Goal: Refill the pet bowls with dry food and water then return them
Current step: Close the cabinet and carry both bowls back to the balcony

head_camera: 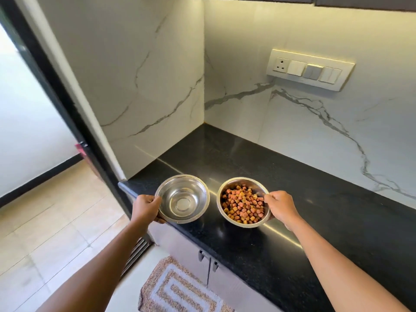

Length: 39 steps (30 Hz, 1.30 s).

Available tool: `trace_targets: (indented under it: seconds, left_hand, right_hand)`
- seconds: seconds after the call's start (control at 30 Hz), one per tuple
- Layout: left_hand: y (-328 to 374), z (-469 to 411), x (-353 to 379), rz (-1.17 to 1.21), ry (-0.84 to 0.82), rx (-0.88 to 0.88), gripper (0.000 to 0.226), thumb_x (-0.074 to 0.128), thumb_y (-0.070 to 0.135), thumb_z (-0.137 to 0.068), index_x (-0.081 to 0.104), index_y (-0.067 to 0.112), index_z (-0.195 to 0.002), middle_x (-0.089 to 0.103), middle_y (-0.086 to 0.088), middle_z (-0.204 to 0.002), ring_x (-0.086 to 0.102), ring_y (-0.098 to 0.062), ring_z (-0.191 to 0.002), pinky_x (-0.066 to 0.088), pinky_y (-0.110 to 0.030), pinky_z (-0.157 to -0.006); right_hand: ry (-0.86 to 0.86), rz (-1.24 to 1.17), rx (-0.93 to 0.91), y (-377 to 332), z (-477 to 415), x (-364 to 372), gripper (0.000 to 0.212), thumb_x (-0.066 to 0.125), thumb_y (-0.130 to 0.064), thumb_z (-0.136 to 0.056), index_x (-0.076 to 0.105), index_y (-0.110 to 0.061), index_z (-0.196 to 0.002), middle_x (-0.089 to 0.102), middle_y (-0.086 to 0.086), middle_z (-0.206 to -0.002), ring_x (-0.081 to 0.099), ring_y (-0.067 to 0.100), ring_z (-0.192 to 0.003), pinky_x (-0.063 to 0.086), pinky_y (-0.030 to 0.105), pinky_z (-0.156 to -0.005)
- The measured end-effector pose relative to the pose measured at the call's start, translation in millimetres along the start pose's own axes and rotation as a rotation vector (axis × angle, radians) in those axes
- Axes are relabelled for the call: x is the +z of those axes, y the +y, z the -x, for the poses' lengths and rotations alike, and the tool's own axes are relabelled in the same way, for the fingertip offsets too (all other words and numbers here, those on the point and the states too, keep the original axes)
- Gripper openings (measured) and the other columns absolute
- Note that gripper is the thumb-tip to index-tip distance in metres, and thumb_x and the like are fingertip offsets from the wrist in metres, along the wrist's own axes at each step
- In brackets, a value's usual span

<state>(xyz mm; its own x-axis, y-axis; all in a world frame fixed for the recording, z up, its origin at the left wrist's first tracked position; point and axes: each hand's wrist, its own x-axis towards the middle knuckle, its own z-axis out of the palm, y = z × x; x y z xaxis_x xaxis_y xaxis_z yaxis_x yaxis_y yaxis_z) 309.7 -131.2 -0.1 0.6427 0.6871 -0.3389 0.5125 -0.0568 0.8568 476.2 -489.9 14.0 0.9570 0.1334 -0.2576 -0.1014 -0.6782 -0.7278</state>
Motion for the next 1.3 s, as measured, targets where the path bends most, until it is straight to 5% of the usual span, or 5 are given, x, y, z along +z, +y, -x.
trace_targets:
  seconds: [0.27,0.6,0.9,1.07,1.3]
  left_hand:
    - [-46.5,26.5,-99.5,0.110,0.147,-0.044,0.045,0.064,0.022,-0.100,0.063,-0.006,-0.065,0.059,-0.014,-0.045,0.062,-0.028,-0.035,0.052,-0.030,-0.036]
    - [-121.8,56.6,-230.6,0.152,0.319,-0.120,0.042,0.063,0.024,-0.101,0.067,-0.005,-0.071,0.061,-0.014,-0.044,0.064,-0.032,-0.038,0.053,-0.032,-0.038]
    - [-183.3,75.0,-338.6,0.161,0.429,-0.170,0.034,0.055,0.010,-0.101,0.067,-0.006,-0.073,0.061,-0.010,-0.042,0.065,-0.031,-0.038,0.053,-0.031,-0.036]
    - [-212.1,81.0,-389.7,0.201,0.502,-0.196,0.035,0.055,0.009,-0.098,0.067,-0.013,-0.073,0.060,-0.012,-0.042,0.065,-0.031,-0.037,0.053,-0.032,-0.037]
    - [-246.9,73.6,-447.3,0.234,0.611,-0.266,0.034,0.057,0.009,-0.095,0.063,-0.012,-0.069,0.057,-0.011,-0.041,0.065,-0.034,-0.037,0.051,-0.030,-0.035]
  right_hand:
    - [-0.082,0.113,-0.150,-66.0,8.9,75.0,0.046,0.058,-0.013,-0.096,0.046,-0.013,-0.051,0.053,0.006,-0.057,0.057,0.022,-0.056,0.047,0.034,-0.055]
    - [-0.235,0.187,-0.248,-141.9,51.0,197.3,0.045,0.060,-0.014,-0.095,0.051,-0.014,-0.050,0.048,-0.006,-0.042,0.047,0.015,-0.048,0.028,0.027,-0.047]
    - [-0.332,0.126,-0.319,-203.9,88.9,314.1,0.042,0.060,-0.013,-0.093,0.062,-0.011,-0.052,0.059,-0.005,-0.041,0.058,0.005,-0.036,0.045,0.019,-0.039]
    - [-0.399,0.150,-0.390,-243.7,105.7,370.7,0.042,0.060,-0.018,-0.093,0.058,-0.013,-0.051,0.056,0.001,-0.049,0.057,0.023,-0.052,0.042,0.027,-0.054]
    - [-0.491,0.163,-0.498,-297.0,115.4,434.9,0.041,0.059,-0.016,-0.094,0.051,-0.019,-0.054,0.047,0.002,-0.051,0.046,0.017,-0.053,0.034,0.030,-0.057]
